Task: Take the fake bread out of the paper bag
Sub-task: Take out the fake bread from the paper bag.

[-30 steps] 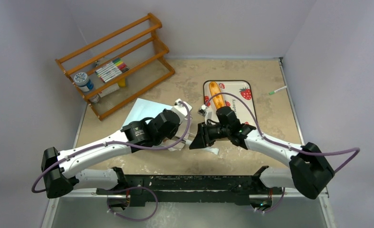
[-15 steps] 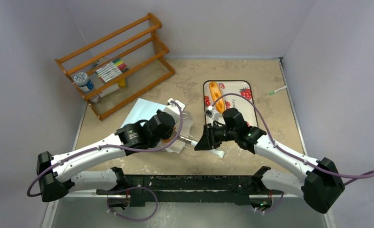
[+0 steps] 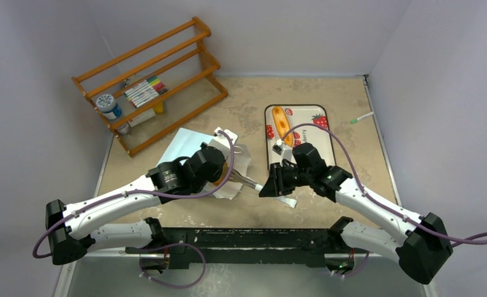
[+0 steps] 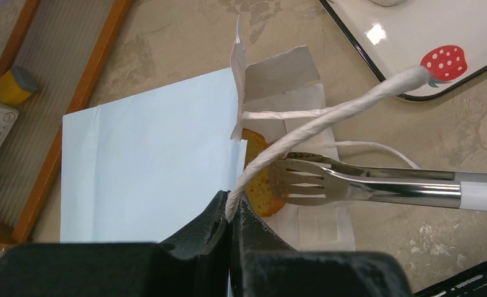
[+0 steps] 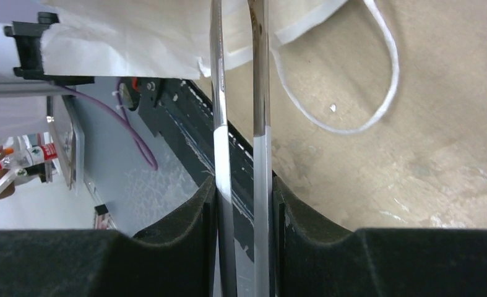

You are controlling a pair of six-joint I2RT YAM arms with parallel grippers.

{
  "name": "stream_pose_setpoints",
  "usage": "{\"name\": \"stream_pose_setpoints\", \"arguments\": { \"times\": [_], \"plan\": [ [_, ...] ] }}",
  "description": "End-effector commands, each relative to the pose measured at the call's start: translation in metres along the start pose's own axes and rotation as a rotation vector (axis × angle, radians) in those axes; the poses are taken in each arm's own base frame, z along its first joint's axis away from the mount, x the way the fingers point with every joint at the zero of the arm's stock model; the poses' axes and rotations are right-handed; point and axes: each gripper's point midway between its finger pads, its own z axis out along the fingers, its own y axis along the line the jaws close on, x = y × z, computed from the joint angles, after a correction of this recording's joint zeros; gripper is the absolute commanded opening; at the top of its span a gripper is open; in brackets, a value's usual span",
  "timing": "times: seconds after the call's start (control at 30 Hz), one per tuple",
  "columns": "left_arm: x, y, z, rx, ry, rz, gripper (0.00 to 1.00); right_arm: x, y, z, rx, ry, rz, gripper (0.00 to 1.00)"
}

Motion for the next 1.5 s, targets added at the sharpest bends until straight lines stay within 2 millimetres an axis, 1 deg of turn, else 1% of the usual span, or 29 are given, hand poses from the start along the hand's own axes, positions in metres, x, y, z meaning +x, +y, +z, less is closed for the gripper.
{"name": "stream_pose_setpoints", "arguments": {
  "times": [0.0, 0.07, 0.17, 0.37, 0.53, 0.67, 0.93, 1.1, 1.37, 1.47],
  "plan": [
    [-0.006, 0.005, -0.003, -0.019, -0.028, -0.027, 0.0, -0.007, 0.009, -0.012, 0.007, -0.032, 0.014, 0.15],
    [-0.007, 0.006, -0.004, -0.021, -0.036, -0.029, 0.0, -0.003, 0.012, -0.012, -0.018, -0.035, 0.045, 0.17],
    [-0.006, 0.005, -0.003, -0.019, -0.038, -0.031, 0.0, -0.001, 0.014, -0.011, -0.037, -0.029, 0.071, 0.25],
    [-0.008, 0.007, -0.005, -0.021, -0.048, -0.032, 0.0, 0.006, 0.012, -0.013, -0.03, -0.006, 0.119, 0.34],
    [-0.01, 0.008, -0.006, -0.022, -0.053, -0.031, 0.0, 0.02, 0.009, -0.011, -0.048, 0.024, 0.167, 0.4],
    [-0.011, 0.007, -0.005, -0.017, -0.06, -0.034, 0.0, 0.026, 0.005, -0.006, -0.058, 0.034, 0.195, 0.41],
    [-0.013, 0.005, -0.006, -0.01, -0.066, -0.036, 0.0, 0.029, -0.003, 0.007, -0.069, 0.051, 0.23, 0.41],
    [-0.013, 0.002, -0.004, 0.0, -0.067, -0.042, 0.0, 0.026, -0.006, 0.015, -0.087, 0.065, 0.256, 0.41],
    [-0.012, -0.003, -0.001, 0.019, -0.065, -0.045, 0.0, 0.02, -0.02, 0.021, -0.123, 0.087, 0.31, 0.41],
    [-0.01, -0.005, 0.0, 0.026, -0.06, -0.041, 0.0, 0.015, -0.02, 0.023, -0.142, 0.094, 0.308, 0.41]
  ]
}}
